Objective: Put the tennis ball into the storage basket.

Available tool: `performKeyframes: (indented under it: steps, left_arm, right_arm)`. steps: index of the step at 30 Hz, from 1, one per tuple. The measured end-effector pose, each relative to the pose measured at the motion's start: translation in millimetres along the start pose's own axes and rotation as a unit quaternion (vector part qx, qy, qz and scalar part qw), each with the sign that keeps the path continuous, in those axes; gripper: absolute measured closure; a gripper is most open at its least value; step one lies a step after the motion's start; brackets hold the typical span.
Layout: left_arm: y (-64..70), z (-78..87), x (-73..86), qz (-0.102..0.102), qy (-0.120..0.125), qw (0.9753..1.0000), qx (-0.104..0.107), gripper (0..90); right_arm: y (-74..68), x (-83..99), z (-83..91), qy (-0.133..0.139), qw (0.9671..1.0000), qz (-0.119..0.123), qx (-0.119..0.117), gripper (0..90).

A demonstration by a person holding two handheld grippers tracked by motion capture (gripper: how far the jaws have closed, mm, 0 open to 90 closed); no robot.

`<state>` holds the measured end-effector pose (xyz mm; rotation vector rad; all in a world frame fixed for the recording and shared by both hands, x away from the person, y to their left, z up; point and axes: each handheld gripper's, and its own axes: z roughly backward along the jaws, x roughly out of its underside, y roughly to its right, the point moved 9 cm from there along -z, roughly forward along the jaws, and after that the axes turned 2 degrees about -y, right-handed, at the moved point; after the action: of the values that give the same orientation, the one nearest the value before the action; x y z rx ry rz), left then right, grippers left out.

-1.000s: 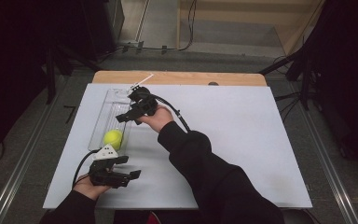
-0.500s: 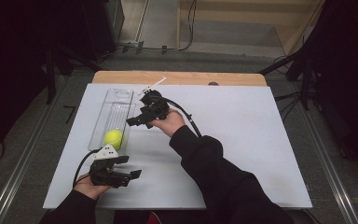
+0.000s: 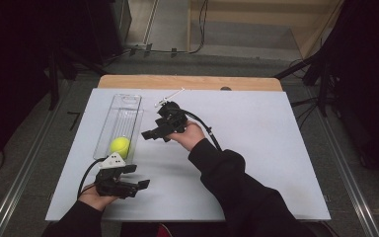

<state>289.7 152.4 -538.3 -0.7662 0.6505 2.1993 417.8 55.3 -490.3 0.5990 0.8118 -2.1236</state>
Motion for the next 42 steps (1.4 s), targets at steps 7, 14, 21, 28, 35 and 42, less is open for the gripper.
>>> performKeyframes:
  steps: [7,14,21,28,35,42]
  left_arm:
    - [-0.3,-0.3,0.2,-0.001,-0.002,1.0000,0.000,22.0]
    - [-0.4,-0.3,0.3,0.000,-0.002,1.0000,0.000,22.1]
    - [-0.2,-0.8,0.3,-0.001,-0.002,1.0000,0.001,22.1]
    - [-0.3,-1.6,0.4,0.000,-0.003,1.0000,0.000,22.1]
    - [0.0,-1.9,0.3,0.001,-0.002,1.0000,0.000,22.0]
    - [0.4,-2.3,0.3,0.001,-0.003,1.0000,0.000,22.0]
  right_arm:
    - [4.1,10.6,6.7,0.002,1.0000,-0.008,-0.005,16.3]
    - [3.9,18.7,15.8,0.004,1.0000,-0.004,-0.001,16.3]
    - [6.8,29.0,28.4,0.005,1.0000,-0.005,0.005,16.3]
    - [9.3,39.3,38.2,0.005,0.9999,-0.005,0.008,16.3]
    - [10.8,50.3,42.7,0.004,0.9999,-0.011,0.010,16.4]
    - [15.2,60.9,51.7,0.012,0.9998,-0.012,0.011,16.3]
